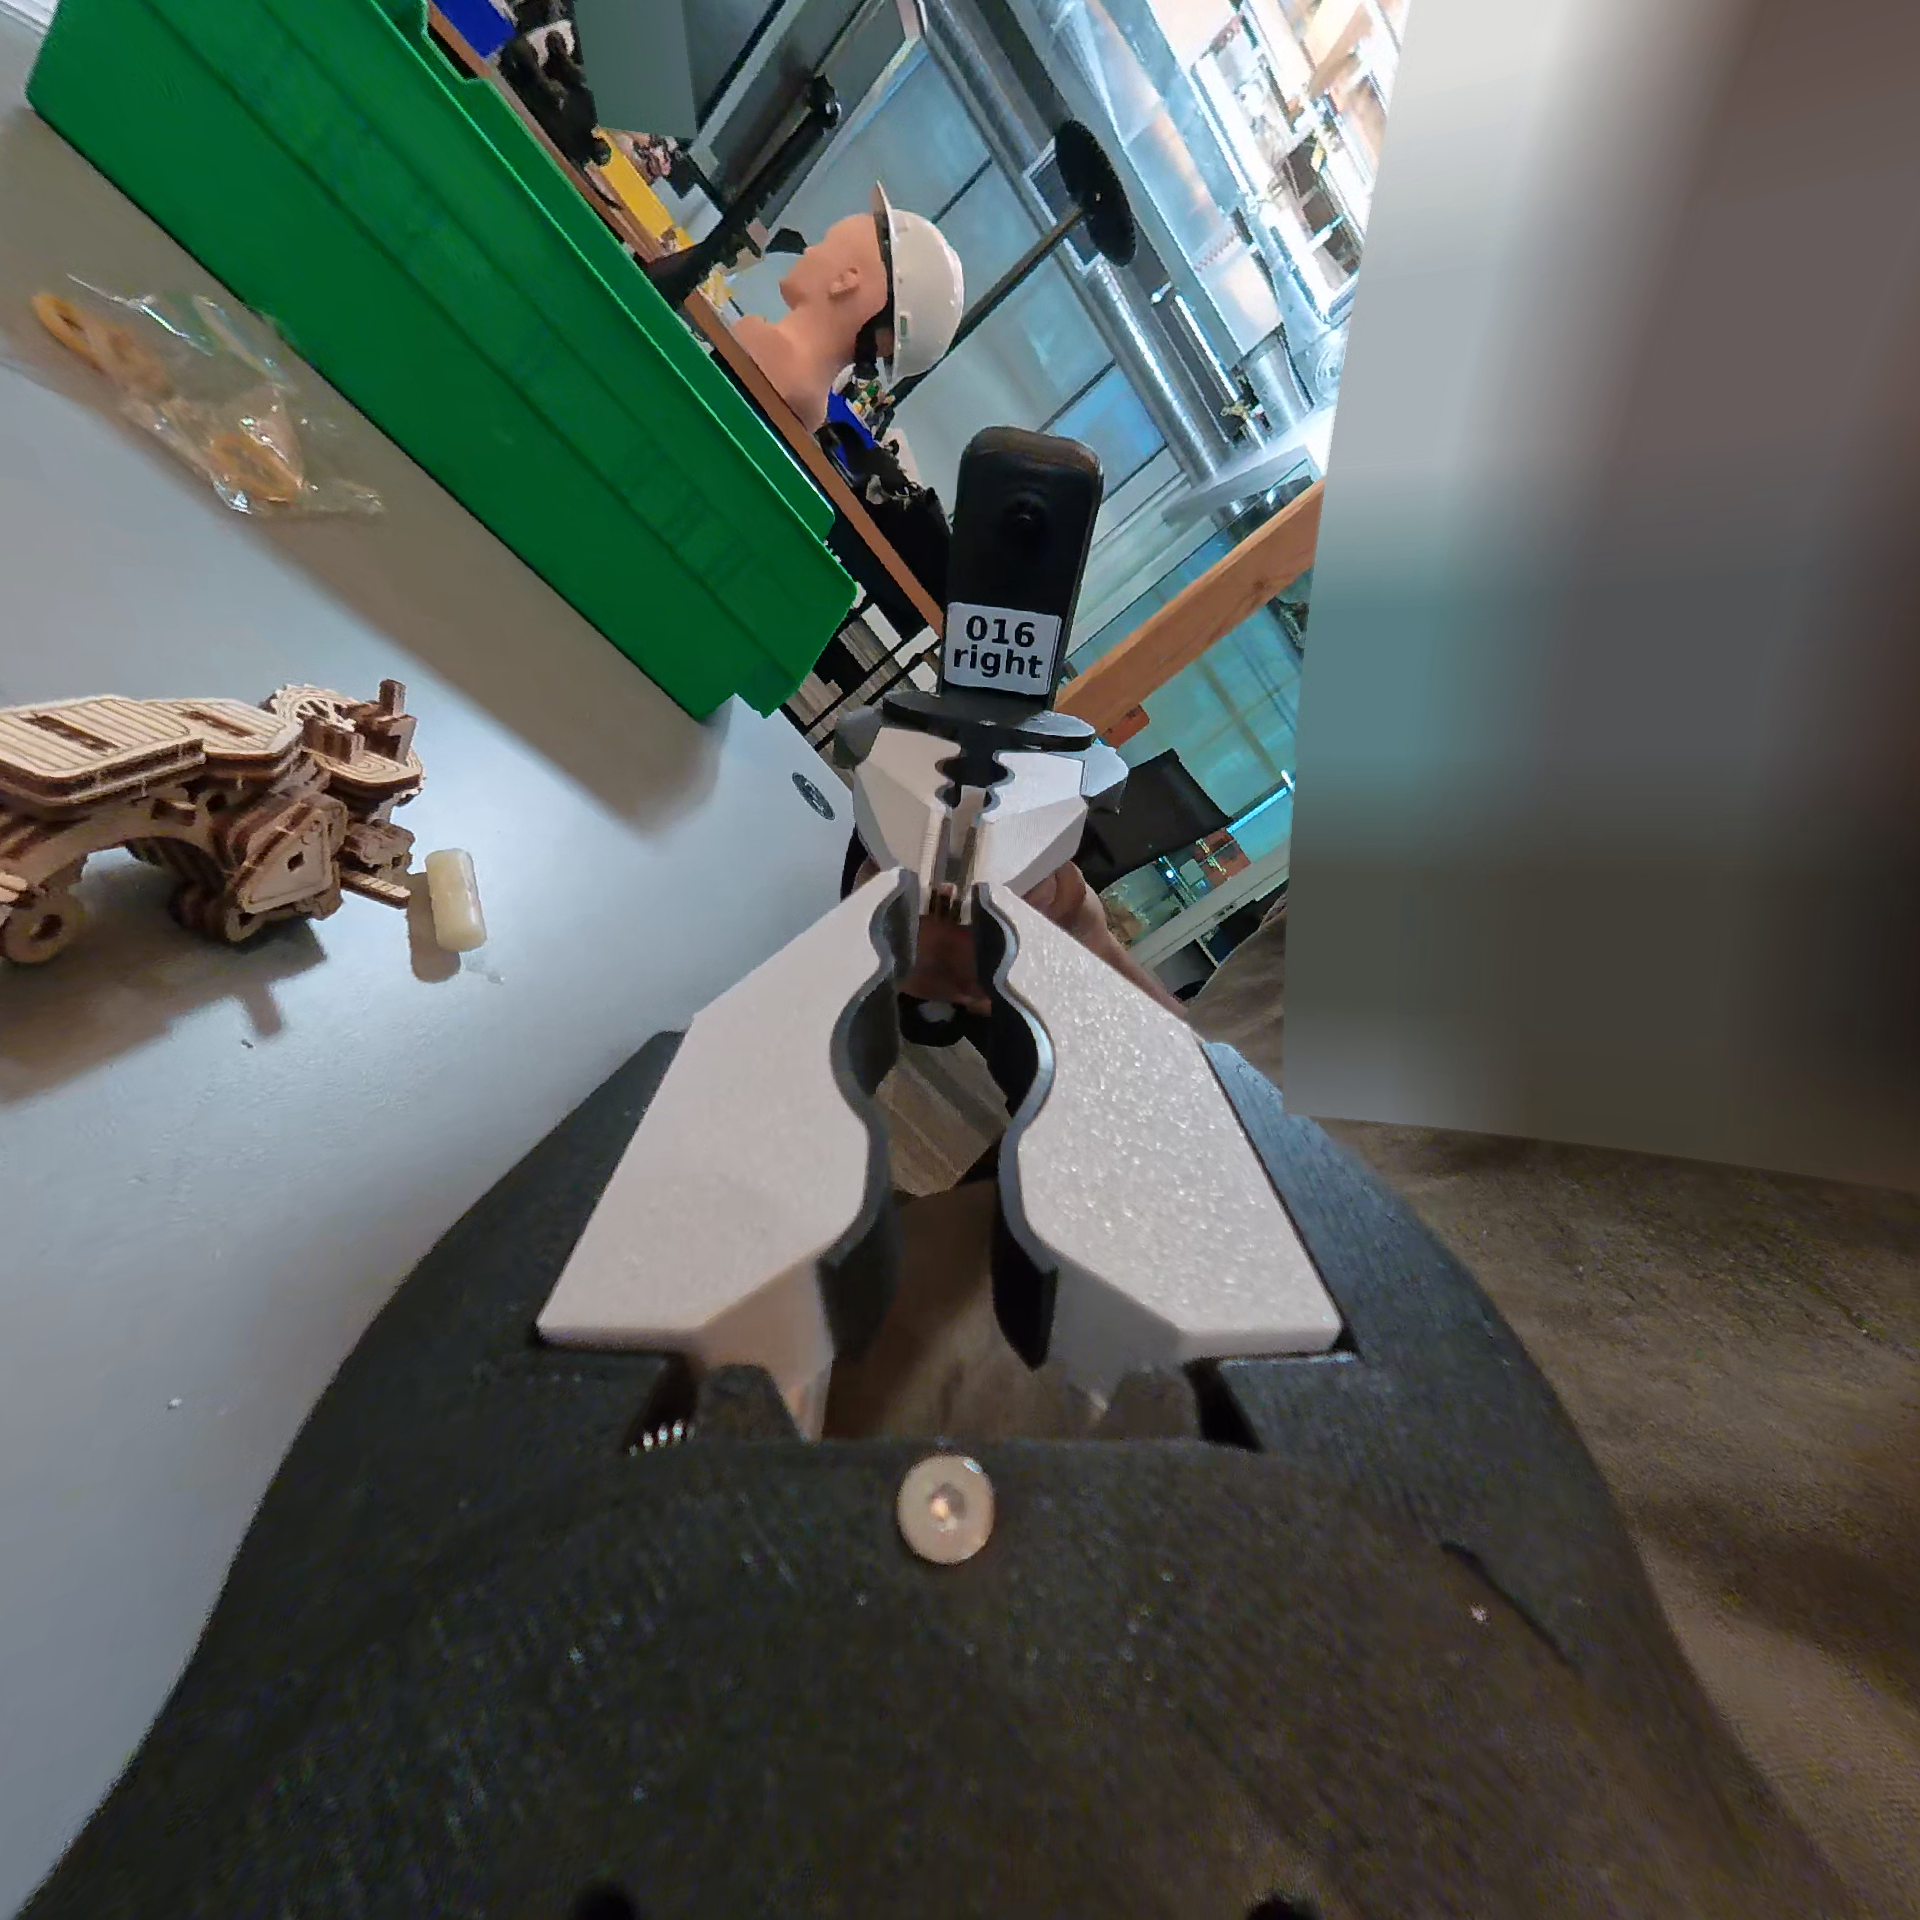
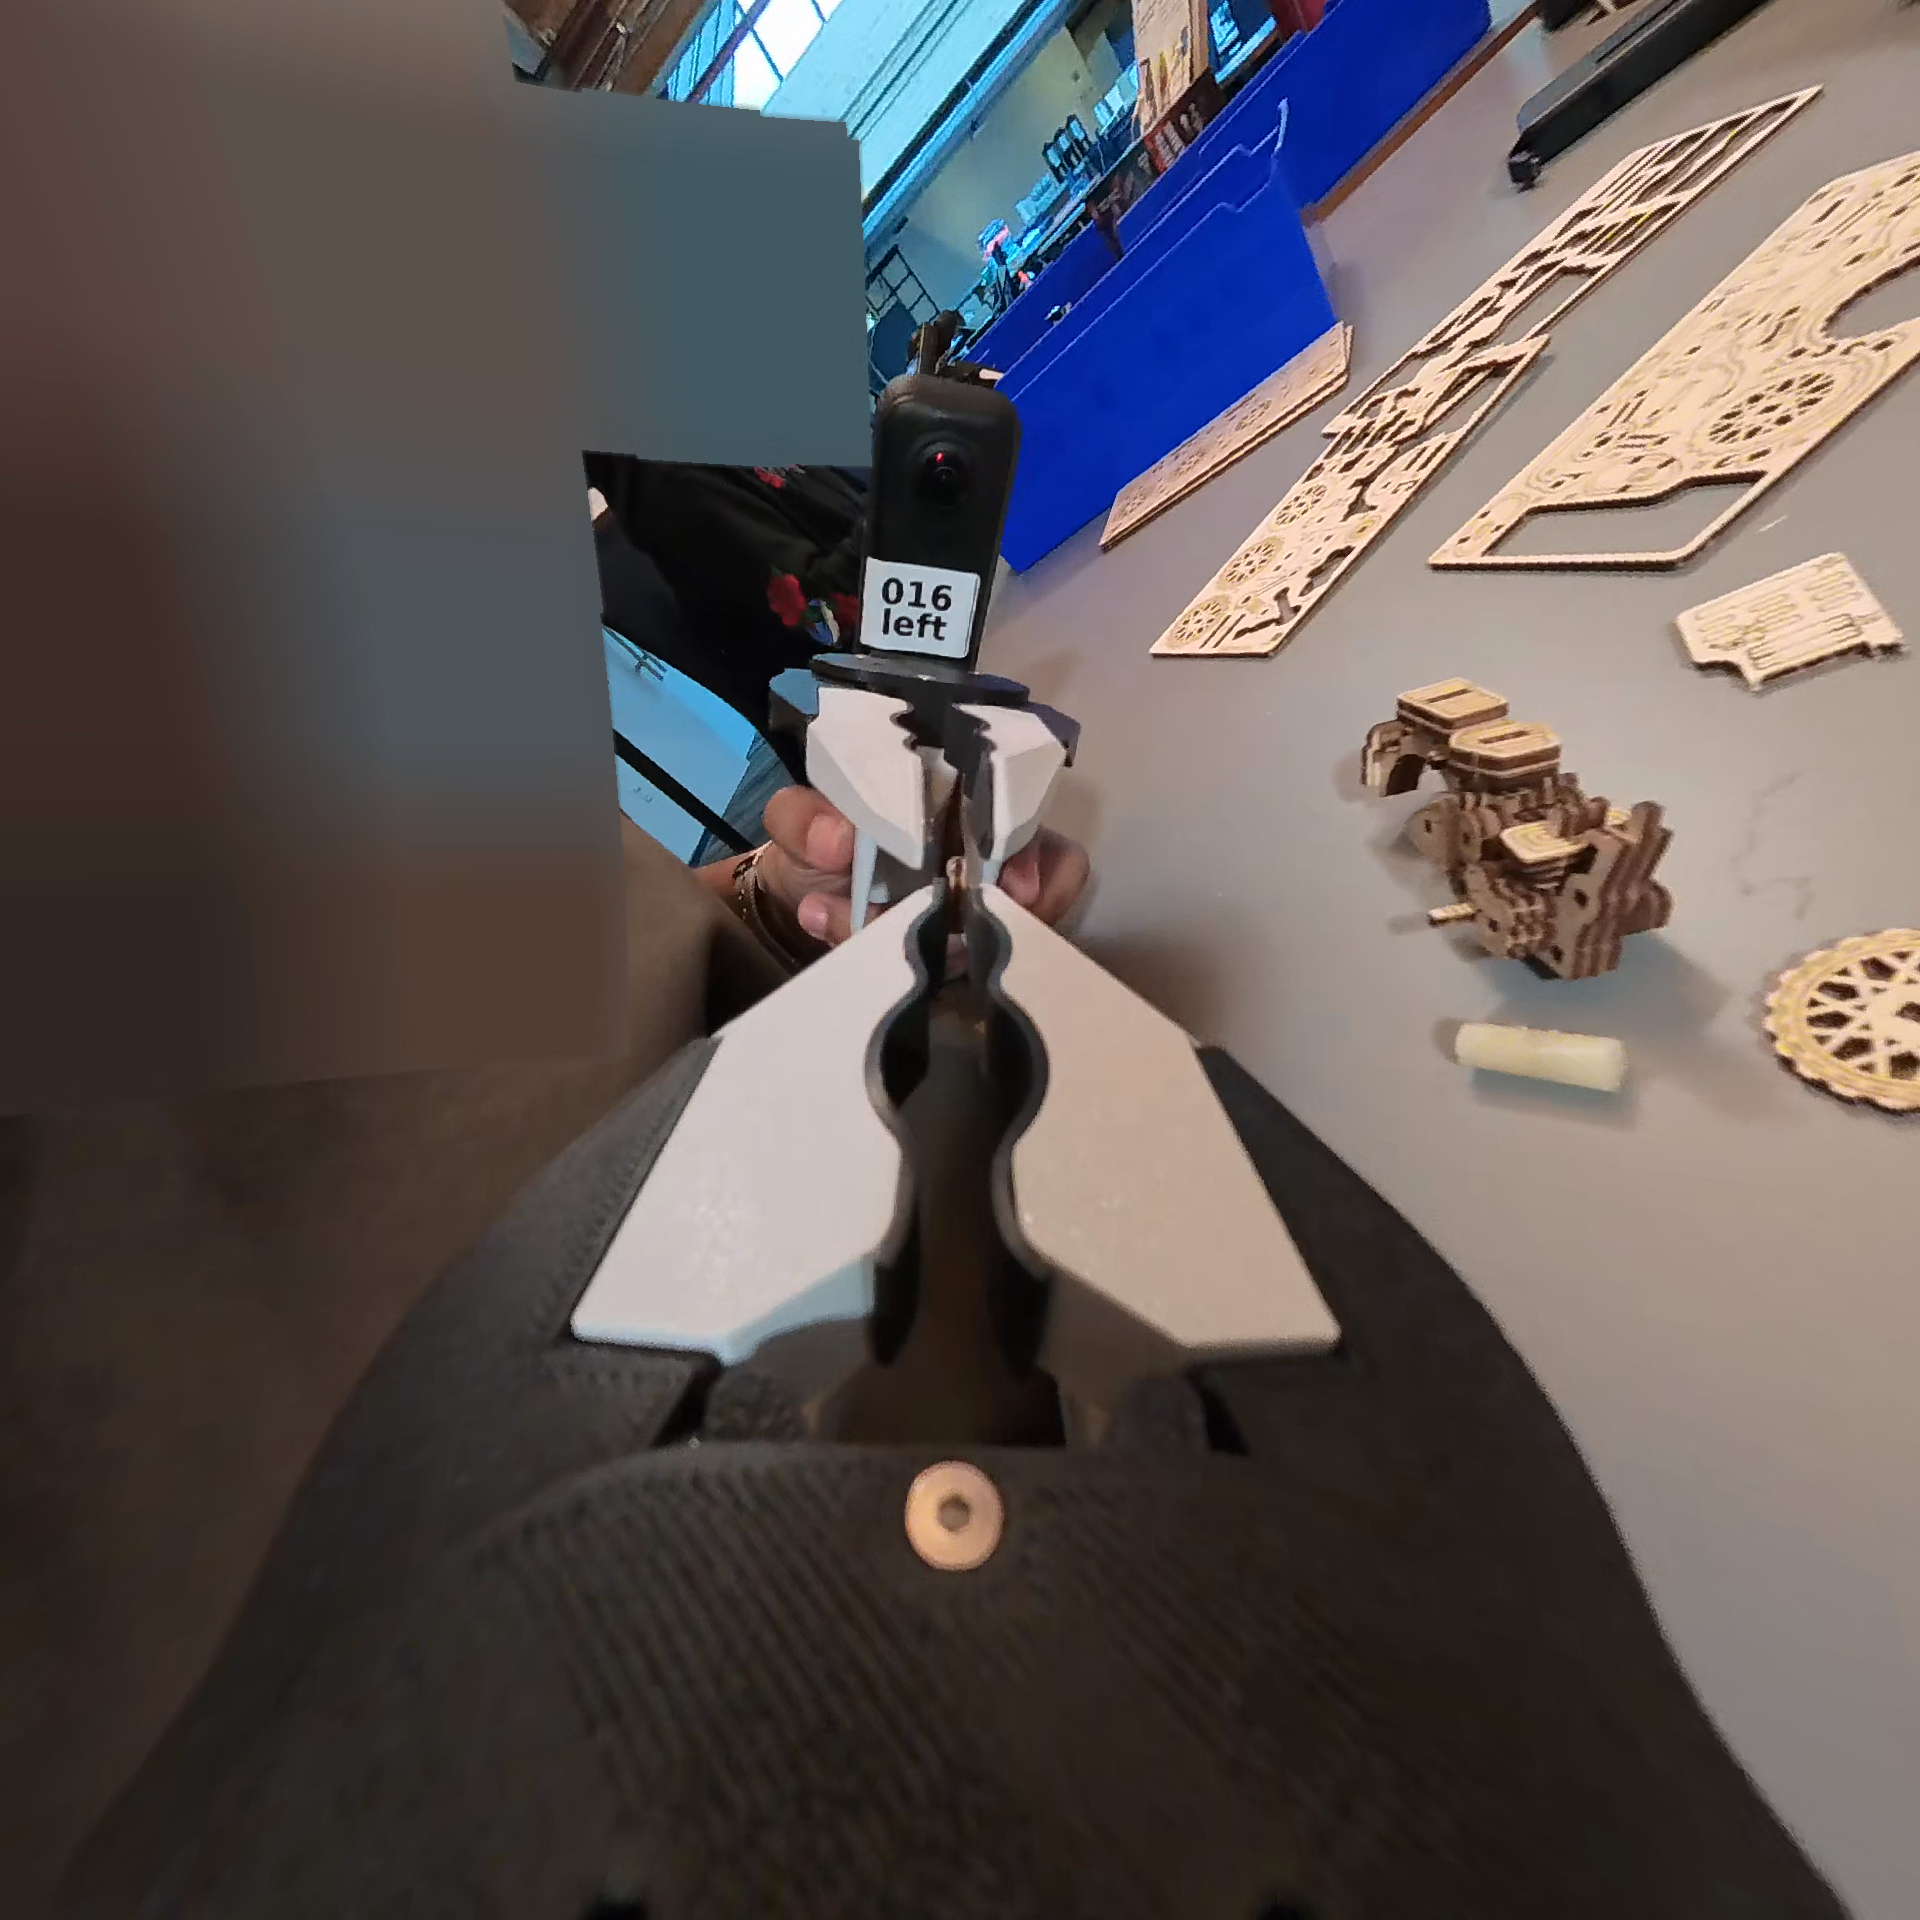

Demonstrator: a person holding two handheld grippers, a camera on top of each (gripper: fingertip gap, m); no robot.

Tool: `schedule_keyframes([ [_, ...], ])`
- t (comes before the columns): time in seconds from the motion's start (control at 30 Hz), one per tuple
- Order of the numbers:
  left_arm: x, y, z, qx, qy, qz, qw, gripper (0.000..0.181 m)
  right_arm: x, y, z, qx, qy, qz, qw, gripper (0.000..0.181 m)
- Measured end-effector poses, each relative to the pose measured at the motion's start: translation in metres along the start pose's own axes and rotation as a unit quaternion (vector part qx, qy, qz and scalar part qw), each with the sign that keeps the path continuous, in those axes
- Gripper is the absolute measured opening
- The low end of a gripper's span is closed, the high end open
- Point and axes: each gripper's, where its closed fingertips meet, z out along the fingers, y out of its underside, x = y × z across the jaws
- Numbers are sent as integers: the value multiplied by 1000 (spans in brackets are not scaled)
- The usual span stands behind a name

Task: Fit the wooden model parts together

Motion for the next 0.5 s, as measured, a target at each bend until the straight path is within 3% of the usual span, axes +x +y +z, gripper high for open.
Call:
schedule_keyframes([
  [0.5,2,5,2,-15,8,-3,1000,2,-2,3,2,-8,-11,8,1000,1],
])
